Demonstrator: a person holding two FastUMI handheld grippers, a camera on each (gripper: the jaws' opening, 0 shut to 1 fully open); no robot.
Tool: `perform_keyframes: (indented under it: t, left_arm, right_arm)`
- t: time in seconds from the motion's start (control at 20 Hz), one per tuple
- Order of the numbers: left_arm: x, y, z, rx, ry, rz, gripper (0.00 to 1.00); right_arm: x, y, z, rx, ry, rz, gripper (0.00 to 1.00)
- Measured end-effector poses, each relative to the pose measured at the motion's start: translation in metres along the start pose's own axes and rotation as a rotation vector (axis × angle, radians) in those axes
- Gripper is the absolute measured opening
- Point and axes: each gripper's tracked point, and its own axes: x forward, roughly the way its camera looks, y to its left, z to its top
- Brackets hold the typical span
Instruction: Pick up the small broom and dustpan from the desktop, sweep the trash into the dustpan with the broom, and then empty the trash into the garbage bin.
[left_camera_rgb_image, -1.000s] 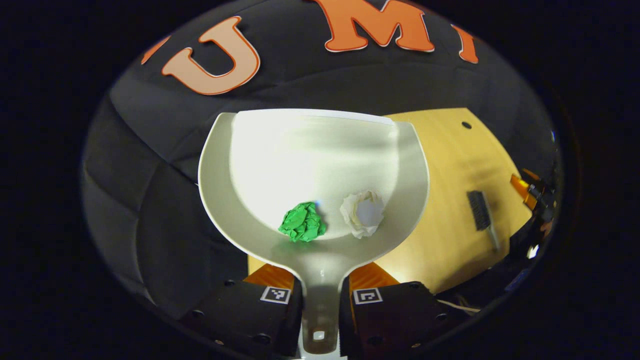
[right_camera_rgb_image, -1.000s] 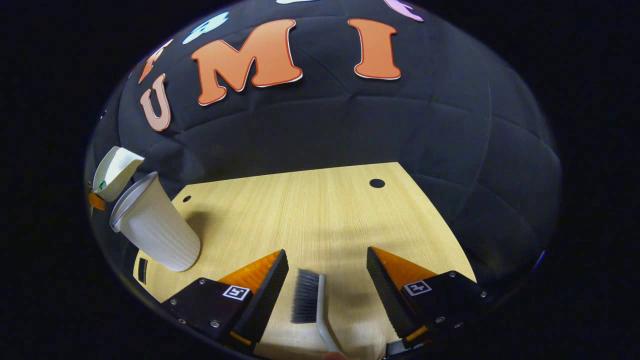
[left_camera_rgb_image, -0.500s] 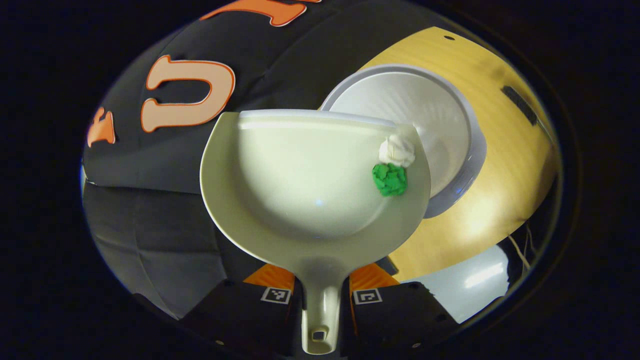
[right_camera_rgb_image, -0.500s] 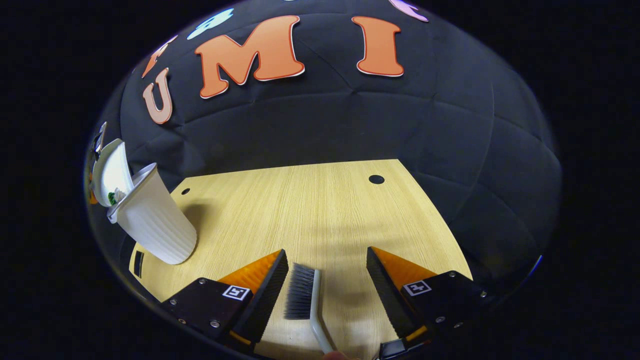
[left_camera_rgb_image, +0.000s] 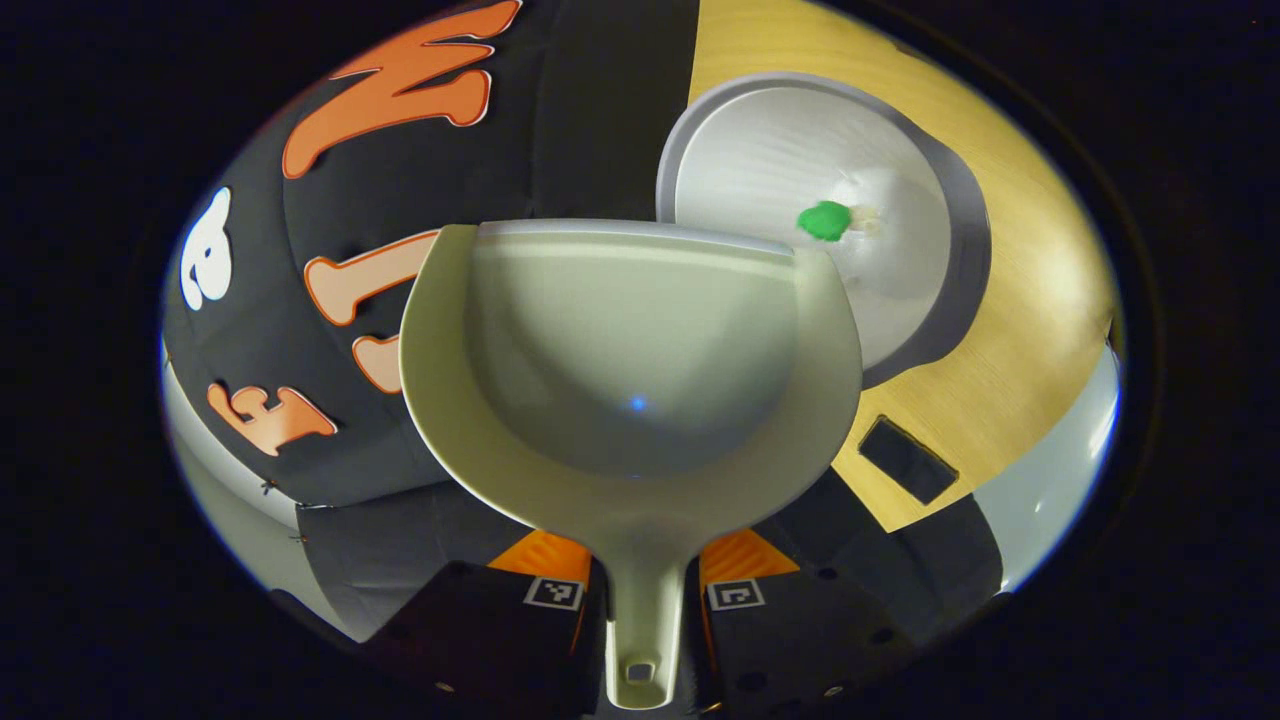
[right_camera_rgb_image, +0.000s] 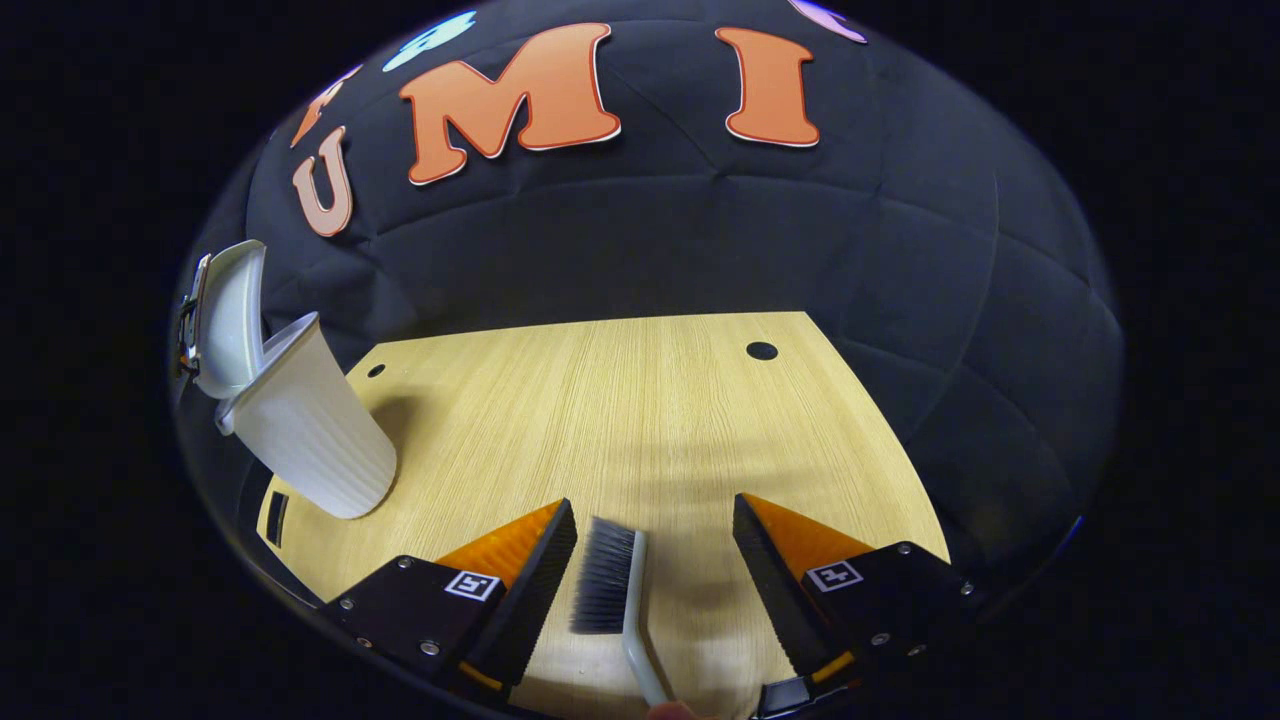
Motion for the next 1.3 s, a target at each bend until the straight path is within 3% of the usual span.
perform_keyframes:
  t: [0.15, 0.3, 0.5, 0.7, 0.9, 1.0, 1.3]
  left_arm:
    - [-0.005, -0.033, 0.002, -0.282, -0.04, -0.155, 0.31]
    - [-0.029, -0.068, 0.034, -0.581, -0.137, -0.313, 0.31]
    - [-0.065, -0.089, 0.098, -0.83, -0.311, -0.446, 0.3]
    - [-0.114, -0.104, 0.169, -0.931, -0.501, -0.596, 0.3]
    - [-0.157, -0.13, 0.235, -0.986, -0.6, -0.787, 0.3]
    - [-0.18, -0.162, 0.251, -0.985, -0.604, -0.872, 0.31]
    - [-0.181, -0.224, 0.274, -0.983, -0.484, -0.93, 0.31]
  right_arm:
    - [-0.002, 0.0, 0.001, -0.003, -0.011, -0.007, 0.95]
    - [-0.006, 0.001, 0.009, 0.006, -0.039, -0.023, 0.95]
    - [-0.017, 0.012, 0.019, 0.003, -0.076, -0.034, 0.95]
    - [-0.025, 0.028, 0.022, 0.001, -0.086, -0.021, 0.95]
    - [-0.031, 0.033, 0.019, -0.01, -0.091, -0.023, 0.95]
    - [-0.034, 0.034, 0.016, -0.018, -0.091, -0.027, 0.95]
    - [-0.034, 0.031, 0.01, -0.02, -0.081, -0.031, 0.95]
